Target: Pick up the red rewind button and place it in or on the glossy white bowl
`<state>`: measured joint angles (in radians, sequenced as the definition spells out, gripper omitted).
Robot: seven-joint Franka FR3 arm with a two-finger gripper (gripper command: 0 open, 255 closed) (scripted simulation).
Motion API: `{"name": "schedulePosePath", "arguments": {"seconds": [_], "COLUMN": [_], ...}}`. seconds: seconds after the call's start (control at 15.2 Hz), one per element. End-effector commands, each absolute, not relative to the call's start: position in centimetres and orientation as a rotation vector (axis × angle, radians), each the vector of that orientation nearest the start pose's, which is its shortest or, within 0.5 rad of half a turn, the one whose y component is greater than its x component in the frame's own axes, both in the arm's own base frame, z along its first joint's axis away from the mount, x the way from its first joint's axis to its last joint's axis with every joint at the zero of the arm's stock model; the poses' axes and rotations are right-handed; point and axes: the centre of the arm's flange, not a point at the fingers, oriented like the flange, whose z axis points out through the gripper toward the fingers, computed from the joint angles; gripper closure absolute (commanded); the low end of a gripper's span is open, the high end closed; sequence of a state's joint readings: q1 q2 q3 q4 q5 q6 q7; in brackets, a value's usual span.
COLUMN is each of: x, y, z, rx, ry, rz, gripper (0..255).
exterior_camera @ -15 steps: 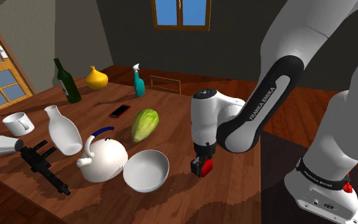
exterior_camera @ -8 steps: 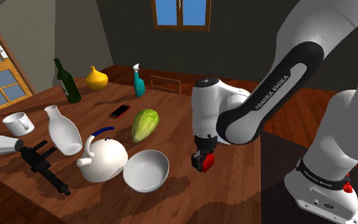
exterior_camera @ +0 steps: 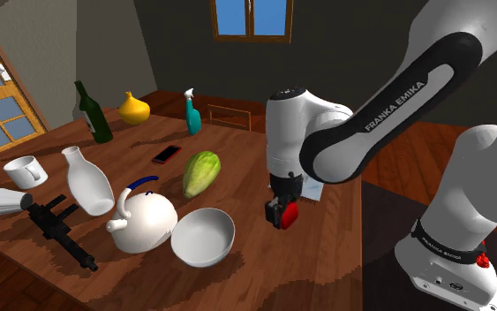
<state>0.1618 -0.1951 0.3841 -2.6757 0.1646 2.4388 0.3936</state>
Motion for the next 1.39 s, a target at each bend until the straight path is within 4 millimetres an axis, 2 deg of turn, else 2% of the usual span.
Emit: {"name": "schedulePosePath", "arguments": {"seconds": [0.0, 0.33, 1.32], "x": [34.8, 34.8, 49.8], "y": [20.4, 20.4, 33.4], "z": [30.1, 32.8, 32.5], "rx": [-3.136, -3.136, -3.136], "ry": [-0.024, -0.024, -0.024], "rz": [0.093, 0.093, 0.093], "gripper": [255, 255, 255]}}
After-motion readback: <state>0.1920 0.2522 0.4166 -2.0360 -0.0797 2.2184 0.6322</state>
